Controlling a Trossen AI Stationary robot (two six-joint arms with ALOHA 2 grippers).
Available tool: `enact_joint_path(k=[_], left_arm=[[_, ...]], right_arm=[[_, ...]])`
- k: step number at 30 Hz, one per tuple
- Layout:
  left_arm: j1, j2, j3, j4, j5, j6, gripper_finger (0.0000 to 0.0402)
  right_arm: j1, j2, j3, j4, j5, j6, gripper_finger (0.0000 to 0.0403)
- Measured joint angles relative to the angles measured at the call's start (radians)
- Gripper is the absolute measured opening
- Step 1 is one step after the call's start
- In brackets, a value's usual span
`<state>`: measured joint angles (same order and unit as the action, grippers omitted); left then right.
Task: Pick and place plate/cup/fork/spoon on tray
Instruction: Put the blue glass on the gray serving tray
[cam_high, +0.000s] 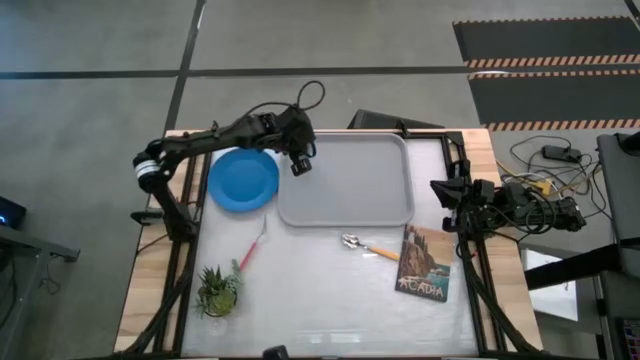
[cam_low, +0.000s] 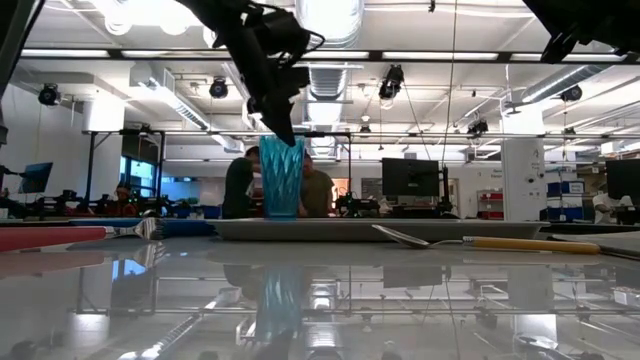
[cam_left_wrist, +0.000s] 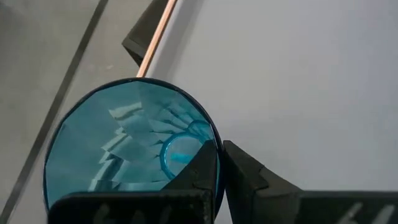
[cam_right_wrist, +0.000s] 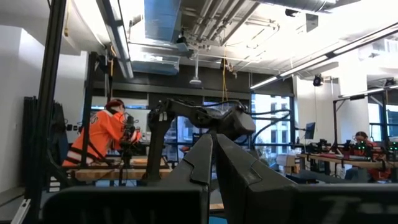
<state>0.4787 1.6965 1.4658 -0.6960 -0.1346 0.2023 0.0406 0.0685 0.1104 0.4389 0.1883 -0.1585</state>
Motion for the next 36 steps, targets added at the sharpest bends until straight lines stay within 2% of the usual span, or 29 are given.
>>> enact_joint_path(k=[16, 25, 36], left_arm=[[0.062, 0.023, 0.002, 0.033, 0.003, 0.016, 0.0000], [0.070, 0.038, 0.001, 0.034, 0.004, 0.013, 0.0032], [0.071, 0.027, 0.005, 0.023, 0.004, 0.018, 0.0036]], right_arm=[[0.000, 0.000, 0.000, 0.000, 0.003, -0.001, 0.0009], [0.000, 0.000, 0.000, 0.000, 0.007, -0.003, 0.0009], [0.000, 0.000, 0.000, -0.001, 0.007, -0.004, 0.0009]])
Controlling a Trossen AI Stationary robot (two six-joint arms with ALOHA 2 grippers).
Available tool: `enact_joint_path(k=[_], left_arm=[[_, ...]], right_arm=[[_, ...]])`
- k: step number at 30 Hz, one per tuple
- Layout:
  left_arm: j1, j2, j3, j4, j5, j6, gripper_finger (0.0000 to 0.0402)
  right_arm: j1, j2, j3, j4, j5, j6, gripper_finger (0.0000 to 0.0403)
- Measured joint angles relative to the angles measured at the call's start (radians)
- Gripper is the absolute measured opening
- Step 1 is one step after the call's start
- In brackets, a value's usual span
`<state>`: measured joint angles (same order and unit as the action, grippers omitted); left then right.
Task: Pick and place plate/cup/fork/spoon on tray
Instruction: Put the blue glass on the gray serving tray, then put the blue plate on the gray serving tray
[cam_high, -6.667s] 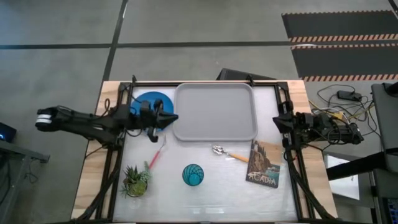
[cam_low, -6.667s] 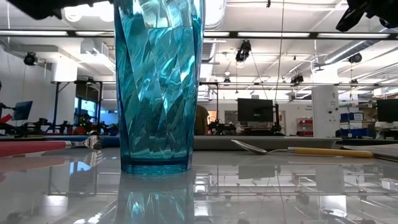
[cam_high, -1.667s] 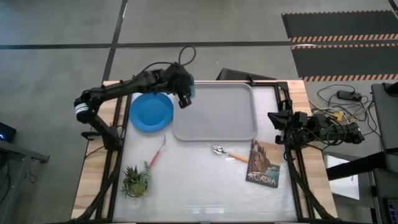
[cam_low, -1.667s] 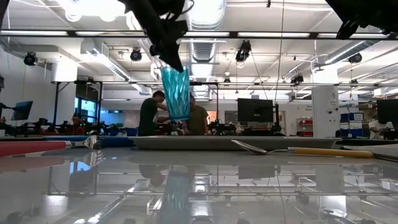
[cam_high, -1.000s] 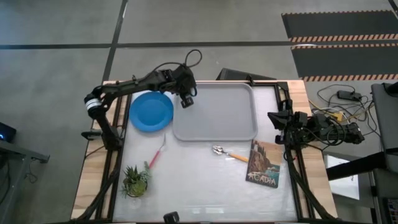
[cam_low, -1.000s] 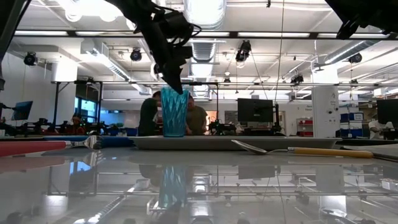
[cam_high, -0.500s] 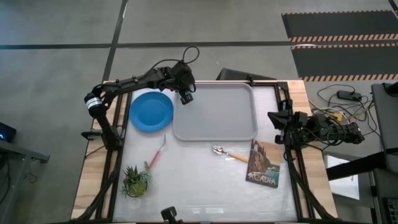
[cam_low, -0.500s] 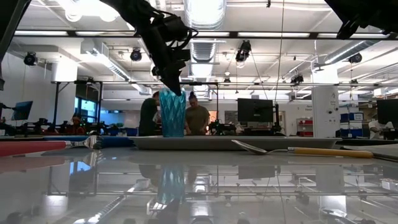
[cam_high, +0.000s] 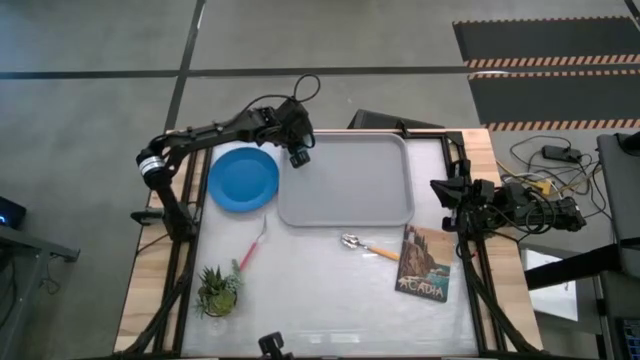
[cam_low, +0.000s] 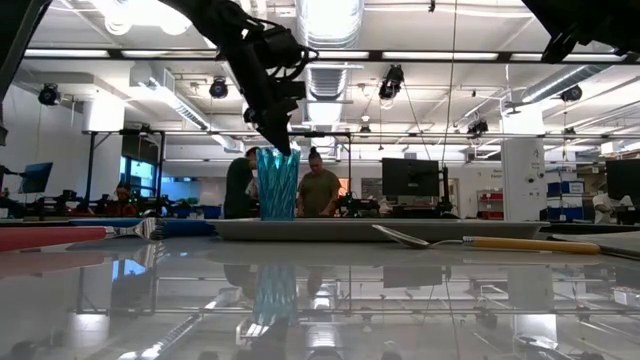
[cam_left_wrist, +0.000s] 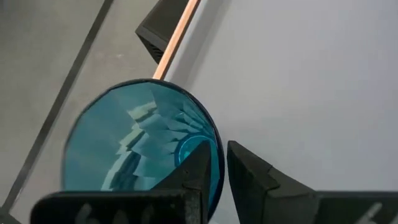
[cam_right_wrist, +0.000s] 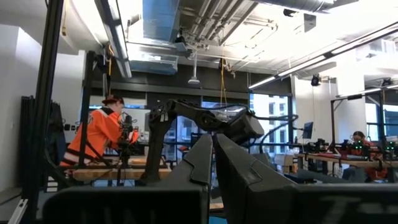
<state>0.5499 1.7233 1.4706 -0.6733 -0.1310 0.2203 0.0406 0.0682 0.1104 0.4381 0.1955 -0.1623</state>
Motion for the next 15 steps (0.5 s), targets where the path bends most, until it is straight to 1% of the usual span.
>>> enact_joint_path(k=[9, 15], left_arm=[[-0.008, -0.065, 0.001, -0.001, -0.001, -0.004, 0.0037], [-0.070, -0.143, -0.002, -0.002, -0.002, -0.010, 0.0037]], right_arm=[[0.000, 0.000, 0.000, -0.002, 0.016, -0.006, 0.0009], [0.000, 0.000, 0.000, -0.006, 0.016, -0.006, 0.0009]])
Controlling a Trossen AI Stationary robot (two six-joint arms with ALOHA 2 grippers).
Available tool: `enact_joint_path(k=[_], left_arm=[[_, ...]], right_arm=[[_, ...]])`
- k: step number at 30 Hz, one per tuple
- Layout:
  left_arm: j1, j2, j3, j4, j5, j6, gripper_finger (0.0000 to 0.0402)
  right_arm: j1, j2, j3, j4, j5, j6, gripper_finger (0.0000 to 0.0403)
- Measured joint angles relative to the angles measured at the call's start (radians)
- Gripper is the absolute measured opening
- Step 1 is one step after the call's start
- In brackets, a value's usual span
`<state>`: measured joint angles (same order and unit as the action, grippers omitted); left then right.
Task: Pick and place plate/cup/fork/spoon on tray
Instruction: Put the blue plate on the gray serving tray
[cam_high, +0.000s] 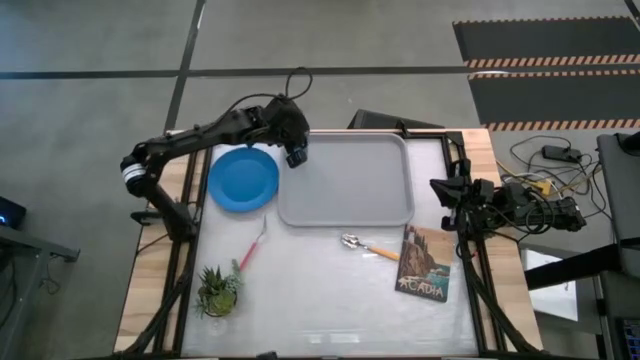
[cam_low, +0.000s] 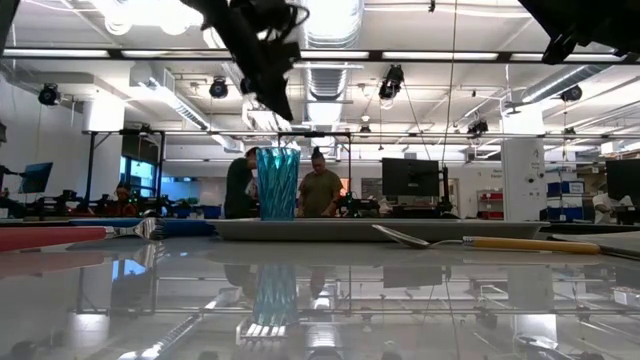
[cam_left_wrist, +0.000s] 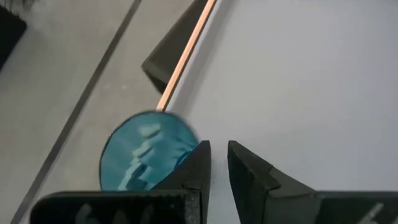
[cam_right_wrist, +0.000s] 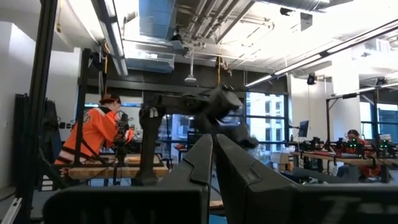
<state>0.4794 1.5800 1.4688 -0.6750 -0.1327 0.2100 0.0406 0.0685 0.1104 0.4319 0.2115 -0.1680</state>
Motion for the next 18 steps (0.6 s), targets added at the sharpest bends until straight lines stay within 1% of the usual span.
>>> enact_joint_path(k=[3, 11, 15, 18], left_arm=[[-0.055, -0.047, -0.003, -0.009, 0.000, -0.061, 0.0037], [-0.248, -0.143, -0.047, -0.151, 0.002, -0.286, 0.0037], [-0.336, -0.182, -0.140, -0.204, 0.003, -0.333, 0.0037], [-0.374, -0.212, -0.239, -0.209, 0.003, -0.336, 0.0037]], right_arm=[[0.000, 0.000, 0.000, 0.000, 0.000, 0.000, 0.0009], [0.000, 0.000, 0.000, -0.009, 0.000, 0.004, 0.0009], [0.000, 0.000, 0.000, -0.012, 0.000, 0.013, 0.0009], [0.000, 0.000, 0.000, -0.015, 0.000, 0.018, 0.0009]])
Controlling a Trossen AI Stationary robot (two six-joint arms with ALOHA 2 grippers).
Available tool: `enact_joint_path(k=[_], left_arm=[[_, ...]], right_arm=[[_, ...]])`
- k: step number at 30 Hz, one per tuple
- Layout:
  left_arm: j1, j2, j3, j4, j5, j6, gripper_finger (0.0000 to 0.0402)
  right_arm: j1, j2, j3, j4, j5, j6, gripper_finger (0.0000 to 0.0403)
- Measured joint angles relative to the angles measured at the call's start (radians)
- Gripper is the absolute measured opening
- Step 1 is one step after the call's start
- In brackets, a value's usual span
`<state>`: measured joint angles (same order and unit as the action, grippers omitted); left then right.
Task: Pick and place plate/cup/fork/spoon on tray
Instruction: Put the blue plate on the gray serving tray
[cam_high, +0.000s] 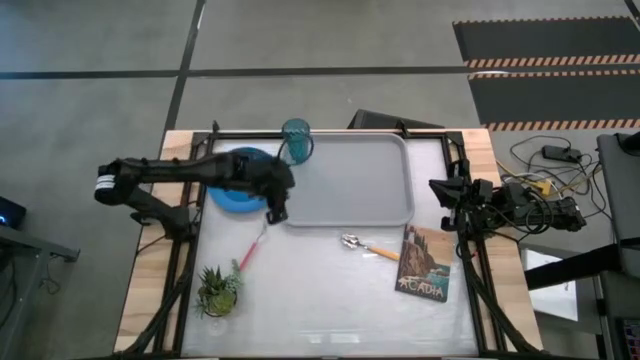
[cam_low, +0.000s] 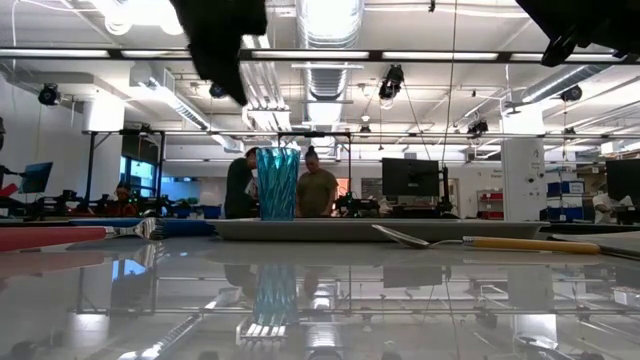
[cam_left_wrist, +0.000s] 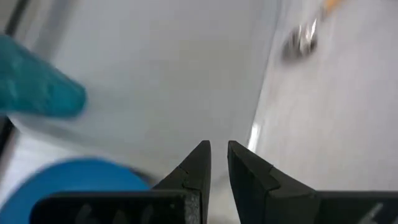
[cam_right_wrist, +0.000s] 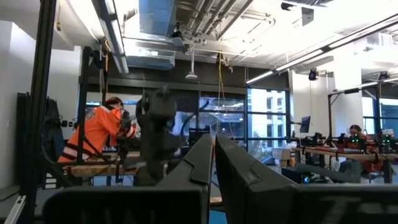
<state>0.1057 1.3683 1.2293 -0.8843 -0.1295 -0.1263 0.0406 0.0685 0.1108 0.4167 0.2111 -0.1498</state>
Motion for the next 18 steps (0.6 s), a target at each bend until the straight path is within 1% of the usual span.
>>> enact_joint_path(k=[5, 11, 14, 18], left_arm=[[-0.006, -0.043, -0.174, -0.010, -0.001, 0.000, 0.0037], [0.032, -0.064, -0.335, -0.032, 0.000, 0.001, 0.0041], [0.041, -0.060, -0.386, -0.040, 0.005, 0.001, 0.0064], [0.044, -0.048, -0.438, -0.042, -0.008, 0.001, 0.0113]], right_arm=[[0.000, 0.000, 0.000, 0.000, 0.000, 0.000, 0.0009], [0.000, 0.000, 0.000, 0.000, 0.000, 0.000, 0.0009], [0.000, 0.000, 0.000, 0.000, 0.000, 0.000, 0.0009], [0.000, 0.000, 0.000, 0.000, 0.000, 0.000, 0.0009]])
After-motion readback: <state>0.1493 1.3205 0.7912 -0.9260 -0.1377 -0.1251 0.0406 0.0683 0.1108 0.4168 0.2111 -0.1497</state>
